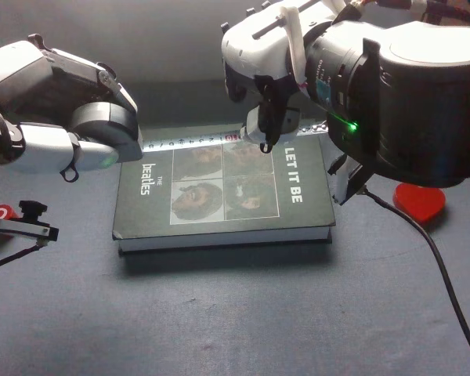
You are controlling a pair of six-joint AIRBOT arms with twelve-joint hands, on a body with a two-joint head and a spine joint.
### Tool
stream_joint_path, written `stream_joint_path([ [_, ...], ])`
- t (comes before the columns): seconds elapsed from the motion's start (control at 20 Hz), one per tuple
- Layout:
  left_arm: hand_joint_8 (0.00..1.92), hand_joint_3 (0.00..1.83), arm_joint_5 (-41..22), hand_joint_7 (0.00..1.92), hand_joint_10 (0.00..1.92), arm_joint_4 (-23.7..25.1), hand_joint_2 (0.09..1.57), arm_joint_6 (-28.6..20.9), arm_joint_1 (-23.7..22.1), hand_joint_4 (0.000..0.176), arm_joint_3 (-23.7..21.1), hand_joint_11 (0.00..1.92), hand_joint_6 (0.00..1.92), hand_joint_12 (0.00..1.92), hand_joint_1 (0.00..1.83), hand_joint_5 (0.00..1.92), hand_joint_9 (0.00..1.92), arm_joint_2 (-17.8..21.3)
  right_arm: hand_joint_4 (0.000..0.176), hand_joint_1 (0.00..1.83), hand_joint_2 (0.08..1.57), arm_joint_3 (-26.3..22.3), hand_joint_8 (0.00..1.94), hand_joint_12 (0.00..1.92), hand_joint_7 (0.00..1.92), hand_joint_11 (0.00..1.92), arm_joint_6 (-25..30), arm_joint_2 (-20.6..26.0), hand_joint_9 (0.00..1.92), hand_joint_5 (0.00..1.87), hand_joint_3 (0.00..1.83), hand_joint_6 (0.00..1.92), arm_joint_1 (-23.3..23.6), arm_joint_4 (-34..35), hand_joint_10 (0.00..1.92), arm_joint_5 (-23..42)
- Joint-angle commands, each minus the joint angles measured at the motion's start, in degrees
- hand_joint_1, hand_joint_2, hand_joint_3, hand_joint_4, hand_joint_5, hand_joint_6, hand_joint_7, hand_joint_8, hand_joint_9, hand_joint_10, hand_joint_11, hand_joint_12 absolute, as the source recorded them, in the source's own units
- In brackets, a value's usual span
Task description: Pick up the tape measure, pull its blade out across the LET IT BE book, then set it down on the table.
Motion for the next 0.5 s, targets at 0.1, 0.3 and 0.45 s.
stream_joint_path([
  [0.1, 0.86, 0.0, -6.9, 1.07, 1.3, 0.6, 1.1, -1.1, -0.4, 0.0, 0.5, 0.89, 0.83, 1.17, 1.38, 0.94, 0.9, -0.1, 0.0, 0.97, 1.14, -0.5, 0.01, 0.95, 0.8, 0.35, 0.6, 0.6, 0.75, 0.77, 0.0, 0.01, 0.3, -4.9, 0.01, 0.1],
  [0.3, 0.86, 0.0, -7.0, 1.07, 1.3, 0.6, 1.1, -1.2, -0.2, 0.0, 0.6, 0.9, 0.83, 1.18, 1.38, 0.94, 0.91, 0.0, 0.0, 0.97, 1.15, -1.2, 0.01, 0.95, 0.8, 0.35, 2.0, 1.1, 0.76, 0.76, 0.0, 0.0, -0.2, -7.4, 0.01, -0.1],
  [0.45, 0.86, 0.0, -7.1, 1.07, 1.3, 0.6, 1.1, -1.3, -0.3, 0.0, 0.6, 0.9, 0.83, 1.18, 1.38, 0.94, 0.91, 0.0, 0.0, 0.98, 1.15, -1.5, 0.01, 0.96, 0.8, 0.38, 2.0, 1.5, 0.76, 0.76, 0.0, 0.0, -0.7, -7.5, 0.01, 0.2],
])
